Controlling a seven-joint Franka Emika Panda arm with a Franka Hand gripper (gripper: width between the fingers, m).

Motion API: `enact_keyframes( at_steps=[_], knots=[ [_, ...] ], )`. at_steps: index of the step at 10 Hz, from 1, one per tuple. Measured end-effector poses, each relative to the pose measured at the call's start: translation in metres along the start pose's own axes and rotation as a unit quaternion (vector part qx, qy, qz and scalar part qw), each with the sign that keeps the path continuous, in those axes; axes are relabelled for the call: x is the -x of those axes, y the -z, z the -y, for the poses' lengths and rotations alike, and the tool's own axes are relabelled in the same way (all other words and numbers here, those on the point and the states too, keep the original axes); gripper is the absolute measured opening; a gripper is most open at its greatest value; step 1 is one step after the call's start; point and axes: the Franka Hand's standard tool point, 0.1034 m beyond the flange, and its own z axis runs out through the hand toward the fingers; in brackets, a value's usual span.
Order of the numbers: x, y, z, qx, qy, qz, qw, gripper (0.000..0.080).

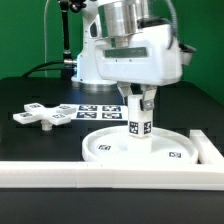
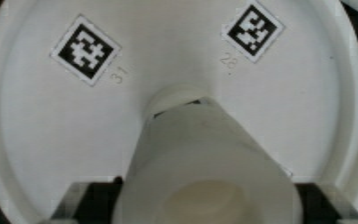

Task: Assemble round table

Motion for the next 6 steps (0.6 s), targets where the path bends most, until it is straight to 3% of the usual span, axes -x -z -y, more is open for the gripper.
enact_keyframes(
  at_steps=[2,4,6],
  knots=[
    [0.0019,-0.001,-0.0002,-0.006,-0.119,0.01,0.993,0.0409],
    [0.0011,-0.0018,-0.0004,-0.018,-0.211,0.027,0.977,0.0409],
    [0.0021,-0.0025,0.0008,-0.021,-0.294,0.038,0.955,0.0409]
  ],
)
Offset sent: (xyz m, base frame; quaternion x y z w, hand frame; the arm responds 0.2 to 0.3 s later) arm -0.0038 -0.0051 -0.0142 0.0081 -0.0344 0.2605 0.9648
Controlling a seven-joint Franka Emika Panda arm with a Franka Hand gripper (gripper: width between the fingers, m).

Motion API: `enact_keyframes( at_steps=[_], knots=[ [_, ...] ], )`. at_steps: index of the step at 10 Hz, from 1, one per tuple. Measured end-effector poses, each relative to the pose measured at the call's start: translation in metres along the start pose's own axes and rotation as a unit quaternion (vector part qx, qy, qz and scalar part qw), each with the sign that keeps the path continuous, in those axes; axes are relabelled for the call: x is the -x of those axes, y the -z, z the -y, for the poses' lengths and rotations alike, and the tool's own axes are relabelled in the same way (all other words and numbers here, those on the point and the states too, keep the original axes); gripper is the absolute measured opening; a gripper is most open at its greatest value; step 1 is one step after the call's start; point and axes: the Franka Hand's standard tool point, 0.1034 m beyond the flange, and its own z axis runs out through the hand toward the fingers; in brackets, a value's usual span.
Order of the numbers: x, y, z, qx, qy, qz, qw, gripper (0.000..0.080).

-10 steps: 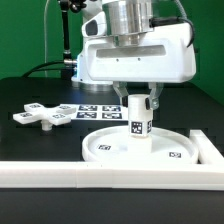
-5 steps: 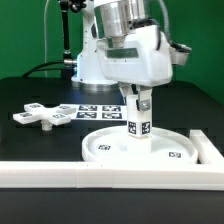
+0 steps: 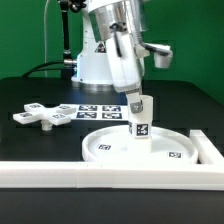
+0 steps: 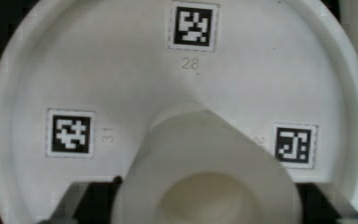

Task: Assemble round table

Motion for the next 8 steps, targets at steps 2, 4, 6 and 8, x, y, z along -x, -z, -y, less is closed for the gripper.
enact_keyframes(
  at_steps=[2,4,6,8],
  knots=[
    [-0.0005,0.0002,0.0007,0.001,-0.039,0.002,0.999,0.0409],
    [-0.0002,-0.0002,0.0004,0.001,-0.024,0.002,1.0,0.0499],
    [0.0042,-0.0008,0.0001,0.006,0.024,-0.005,1.0,0.062],
    [0.0074,-0.0016,0.0001,0.008,0.117,-0.01,0.993,0.0643]
  ],
)
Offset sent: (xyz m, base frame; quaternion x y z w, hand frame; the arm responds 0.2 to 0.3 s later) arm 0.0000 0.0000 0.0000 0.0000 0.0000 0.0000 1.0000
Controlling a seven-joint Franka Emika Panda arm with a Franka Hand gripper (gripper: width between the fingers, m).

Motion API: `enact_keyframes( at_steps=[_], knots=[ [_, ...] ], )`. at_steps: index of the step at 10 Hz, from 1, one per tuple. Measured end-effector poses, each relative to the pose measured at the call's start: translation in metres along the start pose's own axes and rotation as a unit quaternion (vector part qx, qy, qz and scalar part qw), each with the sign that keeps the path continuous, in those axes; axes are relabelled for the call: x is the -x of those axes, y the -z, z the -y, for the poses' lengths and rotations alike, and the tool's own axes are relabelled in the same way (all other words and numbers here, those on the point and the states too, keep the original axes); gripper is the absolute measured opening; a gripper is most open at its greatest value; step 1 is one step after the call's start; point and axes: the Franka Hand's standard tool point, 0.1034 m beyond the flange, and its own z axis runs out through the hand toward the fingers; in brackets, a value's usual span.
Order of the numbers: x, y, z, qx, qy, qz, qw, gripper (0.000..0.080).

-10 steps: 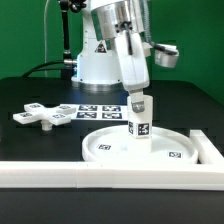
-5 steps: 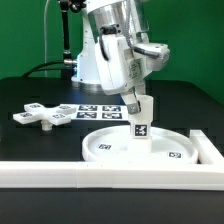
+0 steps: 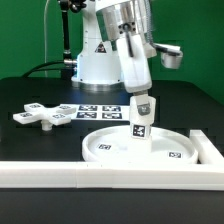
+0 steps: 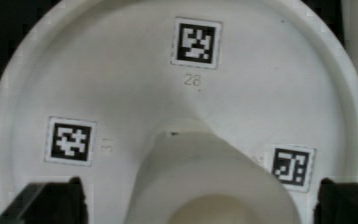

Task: Assemble round table

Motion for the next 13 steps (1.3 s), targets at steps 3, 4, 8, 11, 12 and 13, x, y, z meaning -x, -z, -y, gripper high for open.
enact_keyframes(
  at_steps=[3,4,8,11,12,13],
  knots=[
    [0.0,0.0,0.0,0.0,0.107,0.0,0.994,0.0649],
    [0.0,0.0,0.0,0.0,0.149,0.0,0.989,0.0649],
    [0.011,0.001,0.003,0.025,0.394,-0.026,0.918,0.0649],
    [0.01,0.0,0.003,0.028,0.48,-0.023,0.876,0.0649],
    [0.01,0.0,0.004,0.029,0.524,-0.023,0.851,0.0649],
    [0.01,0.0,0.005,0.033,0.577,-0.029,0.815,0.0649]
  ],
)
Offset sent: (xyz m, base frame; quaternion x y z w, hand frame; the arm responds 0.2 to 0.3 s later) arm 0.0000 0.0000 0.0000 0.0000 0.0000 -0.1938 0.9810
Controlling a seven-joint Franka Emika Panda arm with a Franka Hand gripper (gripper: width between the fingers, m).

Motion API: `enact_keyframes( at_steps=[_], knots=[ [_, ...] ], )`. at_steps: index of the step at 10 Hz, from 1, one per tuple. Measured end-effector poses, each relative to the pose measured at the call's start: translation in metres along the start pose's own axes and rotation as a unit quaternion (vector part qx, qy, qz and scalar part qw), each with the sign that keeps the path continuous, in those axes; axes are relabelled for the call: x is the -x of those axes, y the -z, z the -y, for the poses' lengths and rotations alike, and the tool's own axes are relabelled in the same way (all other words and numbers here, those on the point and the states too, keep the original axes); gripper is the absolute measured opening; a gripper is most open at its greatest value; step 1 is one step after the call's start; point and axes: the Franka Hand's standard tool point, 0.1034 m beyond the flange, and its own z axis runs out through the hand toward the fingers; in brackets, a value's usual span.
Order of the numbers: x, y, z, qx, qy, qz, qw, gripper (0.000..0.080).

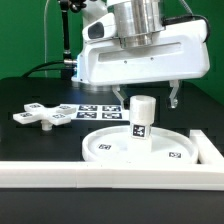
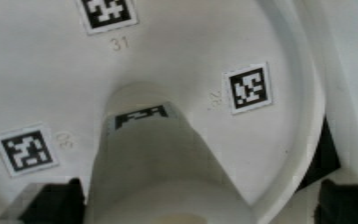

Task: Assemble round table

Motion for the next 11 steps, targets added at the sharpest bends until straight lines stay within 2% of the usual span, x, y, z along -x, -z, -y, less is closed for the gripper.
enact_keyframes(
  at_steps=[3,6,9,11],
  knots=[
    [-0.0006,0.001,0.0029,0.02,0.174,-0.004,0.984,0.0649],
    [-0.0023,0.0012,-0.0011,0.021,0.262,-0.002,0.965,0.0649],
    [-0.0026,0.0011,-0.0023,0.022,0.366,0.001,0.93,0.0649],
    [-0.002,-0.0007,-0.0037,0.038,0.494,-0.003,0.869,0.0649]
  ],
)
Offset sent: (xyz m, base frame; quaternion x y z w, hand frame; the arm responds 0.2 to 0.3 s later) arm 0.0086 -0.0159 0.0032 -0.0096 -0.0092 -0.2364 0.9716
